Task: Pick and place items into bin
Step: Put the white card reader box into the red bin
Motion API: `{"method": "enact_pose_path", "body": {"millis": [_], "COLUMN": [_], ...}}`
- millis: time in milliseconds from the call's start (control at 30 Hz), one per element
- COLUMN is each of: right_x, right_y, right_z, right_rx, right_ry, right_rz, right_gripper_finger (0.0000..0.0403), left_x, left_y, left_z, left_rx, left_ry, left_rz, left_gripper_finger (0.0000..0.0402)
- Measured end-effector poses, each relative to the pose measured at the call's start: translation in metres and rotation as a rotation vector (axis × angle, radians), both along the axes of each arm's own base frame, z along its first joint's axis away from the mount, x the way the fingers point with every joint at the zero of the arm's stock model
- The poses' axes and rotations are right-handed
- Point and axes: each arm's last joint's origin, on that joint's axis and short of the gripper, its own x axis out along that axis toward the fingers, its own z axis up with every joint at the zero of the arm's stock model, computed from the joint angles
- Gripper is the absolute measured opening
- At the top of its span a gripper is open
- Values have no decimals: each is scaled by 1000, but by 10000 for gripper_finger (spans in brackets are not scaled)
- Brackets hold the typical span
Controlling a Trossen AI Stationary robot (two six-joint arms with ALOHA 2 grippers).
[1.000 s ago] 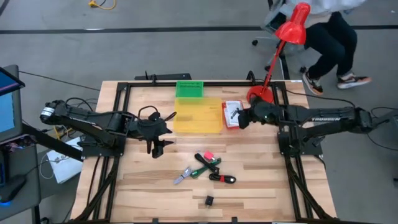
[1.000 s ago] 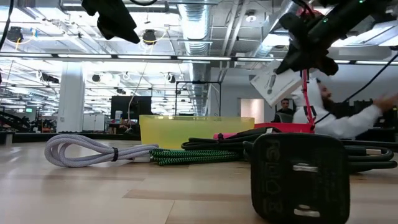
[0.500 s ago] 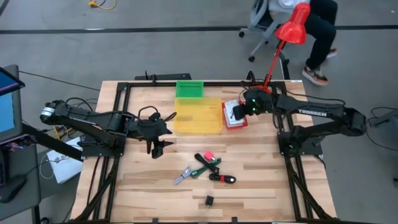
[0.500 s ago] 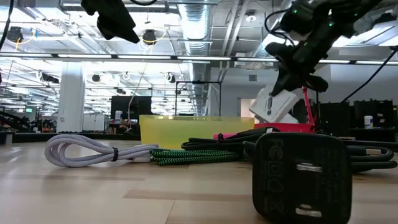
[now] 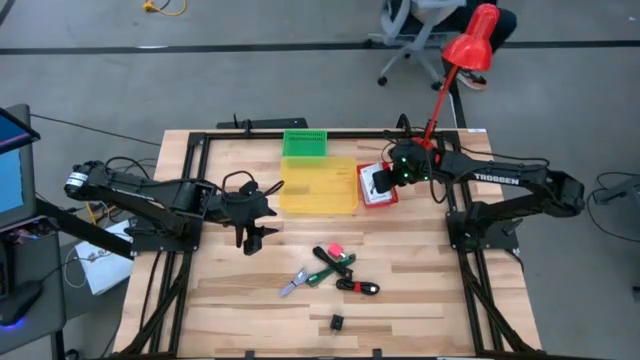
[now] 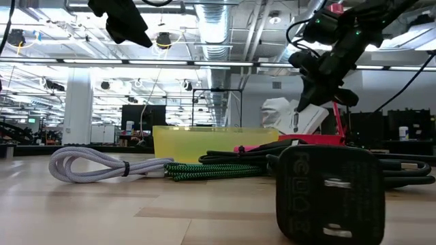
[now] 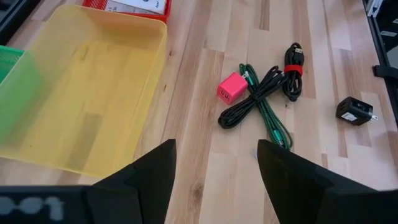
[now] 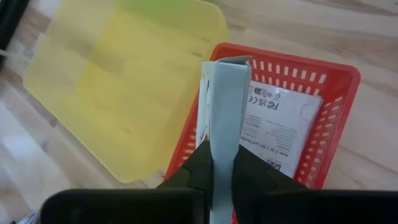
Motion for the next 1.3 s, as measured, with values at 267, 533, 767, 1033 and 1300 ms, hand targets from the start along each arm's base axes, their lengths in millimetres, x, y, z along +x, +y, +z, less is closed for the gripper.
{"method": "enact_pose_path", "body": {"millis": [267, 533, 767, 1033, 1300], "right_x": [0, 0, 0, 0, 0], "right_y": [0, 1, 1, 1, 1], "right_z": [0, 0, 0, 0, 0], "right_rx": [11, 14, 14, 13, 11], "right_ry": [-5, 1, 1, 1, 2], "right_rz": [10, 10, 10, 11, 12], "right_gripper_finger": [64, 66, 67, 67, 83], "left_x": [0, 0, 0, 0, 0], "left_y": [0, 0, 0, 0, 0], "left_z": [0, 0, 0, 0, 0], "left_rx": [0, 0, 0, 0, -1], "left_ry": [0, 1, 1, 1, 1], "left_rz": [0, 0, 1, 1, 1], "left_gripper_finger": [215, 215, 215, 215, 215]}}
